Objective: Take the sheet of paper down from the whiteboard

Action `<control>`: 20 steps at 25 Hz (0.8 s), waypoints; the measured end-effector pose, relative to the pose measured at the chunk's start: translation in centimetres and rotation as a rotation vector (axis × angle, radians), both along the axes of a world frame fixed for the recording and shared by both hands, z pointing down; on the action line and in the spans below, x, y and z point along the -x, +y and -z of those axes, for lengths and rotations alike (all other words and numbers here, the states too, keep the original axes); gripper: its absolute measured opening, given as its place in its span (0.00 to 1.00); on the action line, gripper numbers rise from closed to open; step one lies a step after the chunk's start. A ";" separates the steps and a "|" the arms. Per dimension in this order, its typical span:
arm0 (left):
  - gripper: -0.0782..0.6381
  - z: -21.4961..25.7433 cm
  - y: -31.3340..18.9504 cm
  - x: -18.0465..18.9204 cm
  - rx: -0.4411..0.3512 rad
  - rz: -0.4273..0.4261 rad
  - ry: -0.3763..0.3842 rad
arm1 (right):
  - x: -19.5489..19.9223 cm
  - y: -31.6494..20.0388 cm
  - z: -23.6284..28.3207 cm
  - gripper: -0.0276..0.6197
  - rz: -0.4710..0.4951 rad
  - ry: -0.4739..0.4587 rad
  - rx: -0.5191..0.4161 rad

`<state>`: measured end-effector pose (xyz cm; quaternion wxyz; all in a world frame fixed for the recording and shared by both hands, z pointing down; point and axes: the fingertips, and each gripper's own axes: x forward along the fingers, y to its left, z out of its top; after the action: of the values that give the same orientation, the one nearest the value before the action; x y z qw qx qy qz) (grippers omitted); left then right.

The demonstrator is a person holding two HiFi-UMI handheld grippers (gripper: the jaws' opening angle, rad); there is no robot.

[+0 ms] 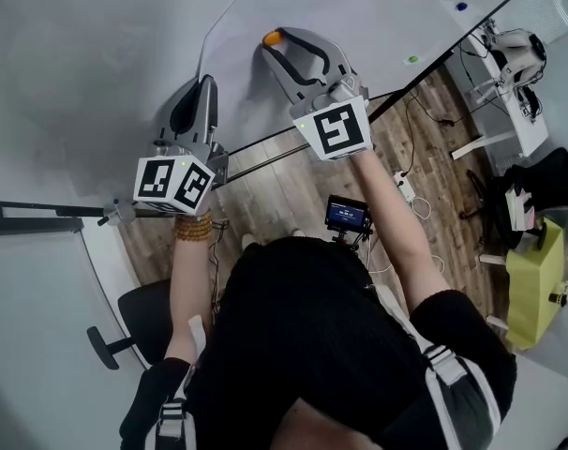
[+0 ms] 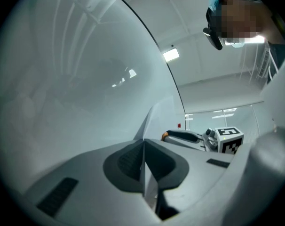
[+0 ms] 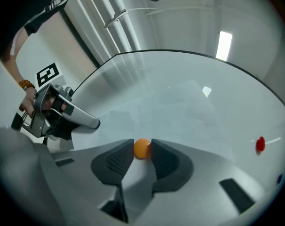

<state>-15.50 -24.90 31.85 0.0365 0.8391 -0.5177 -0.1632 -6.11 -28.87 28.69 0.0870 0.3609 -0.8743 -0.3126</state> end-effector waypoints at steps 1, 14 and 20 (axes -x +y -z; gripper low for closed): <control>0.12 0.0 0.0 0.0 0.000 0.002 -0.001 | 0.0 0.0 0.0 0.22 0.002 -0.001 0.000; 0.12 -0.1 -0.3 0.5 0.004 0.018 0.010 | 0.2 0.2 0.1 0.22 0.013 -0.005 0.000; 0.12 0.0 -0.4 0.4 0.005 0.019 0.010 | 0.1 0.1 0.2 0.22 0.016 -0.008 0.001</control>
<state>-15.87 -25.32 31.83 0.0393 0.8332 -0.5259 -0.1663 -6.18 -28.73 28.52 0.0813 0.3551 -0.8776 -0.3117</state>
